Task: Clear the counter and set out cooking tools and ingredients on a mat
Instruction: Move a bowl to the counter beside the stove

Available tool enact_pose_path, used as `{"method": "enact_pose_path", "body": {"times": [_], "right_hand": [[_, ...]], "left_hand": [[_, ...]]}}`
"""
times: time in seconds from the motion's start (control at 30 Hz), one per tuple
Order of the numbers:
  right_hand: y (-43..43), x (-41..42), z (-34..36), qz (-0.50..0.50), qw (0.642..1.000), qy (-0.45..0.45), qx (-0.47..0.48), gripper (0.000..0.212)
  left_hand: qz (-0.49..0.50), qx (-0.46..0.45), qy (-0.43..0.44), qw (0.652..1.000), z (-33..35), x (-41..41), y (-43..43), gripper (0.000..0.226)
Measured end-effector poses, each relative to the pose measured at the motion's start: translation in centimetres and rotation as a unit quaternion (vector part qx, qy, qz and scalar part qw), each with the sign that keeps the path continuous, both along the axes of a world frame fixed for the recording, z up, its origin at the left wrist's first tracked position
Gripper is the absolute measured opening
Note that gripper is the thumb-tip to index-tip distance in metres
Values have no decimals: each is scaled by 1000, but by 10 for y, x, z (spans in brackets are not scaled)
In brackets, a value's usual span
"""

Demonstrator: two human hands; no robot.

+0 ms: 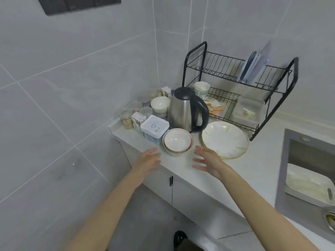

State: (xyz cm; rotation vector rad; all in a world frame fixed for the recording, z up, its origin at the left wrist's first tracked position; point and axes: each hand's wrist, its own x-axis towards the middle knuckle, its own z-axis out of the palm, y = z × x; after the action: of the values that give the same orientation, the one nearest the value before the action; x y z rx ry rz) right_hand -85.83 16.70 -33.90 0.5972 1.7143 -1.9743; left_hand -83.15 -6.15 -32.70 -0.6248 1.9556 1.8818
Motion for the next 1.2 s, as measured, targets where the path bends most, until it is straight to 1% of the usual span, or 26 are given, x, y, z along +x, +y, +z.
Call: {"method": "enact_pose_path", "body": {"times": [0.07, 0.17, 0.37, 0.5, 0.57, 0.67, 0.77, 0.83, 0.93, 1.07, 1.13, 1.2], "right_hand": [[-1, -24, -12, -14, 999, -29, -19, 40], [-4, -47, -27, -21, 998, -55, -25, 35], [-9, -72, -53, -9, 994, -92, -54, 37], [-15, -79, -65, -46, 990, -93, -91, 29], [-19, -81, -68, -67, 989, -87, -101, 29], [-22, -80, -70, -88, 988, -79, -103, 33], [-24, -77, -69, -104, 986, -78, -103, 32], [-24, -73, -68, -117, 984, -79, -107, 32], [-26, -62, -68, -140, 981, -82, -107, 34], [-26, -40, -60, -187, 973, -86, -106, 37], [-25, -28, -55, -210, 969, -80, -106, 37], [-22, -15, -47, -231, 965, -69, -106, 33]], "left_hand": [[27, 39, -41, 998, -11, -25, 2, 46], [44, 64, -75, 994, -28, -51, 3, 42], [66, 133, -154, 977, -61, -89, 1, 41], [32, 163, -179, 970, -69, -107, 5, 17], [20, 182, -186, 965, -73, -115, 4, 12], [20, 195, -183, 963, -77, -122, 0, 19], [-11, 195, -162, 967, -80, -124, -6, 29], [-29, 194, -153, 969, -79, -124, -8, 31], [-57, 181, -154, 970, -78, -123, -11, 31], [-117, 152, -144, 971, -77, -119, -11, 44], [-146, 152, -135, 968, -75, -117, -7, 44], [-174, 156, -128, 964, -67, -117, -1, 35]]}}
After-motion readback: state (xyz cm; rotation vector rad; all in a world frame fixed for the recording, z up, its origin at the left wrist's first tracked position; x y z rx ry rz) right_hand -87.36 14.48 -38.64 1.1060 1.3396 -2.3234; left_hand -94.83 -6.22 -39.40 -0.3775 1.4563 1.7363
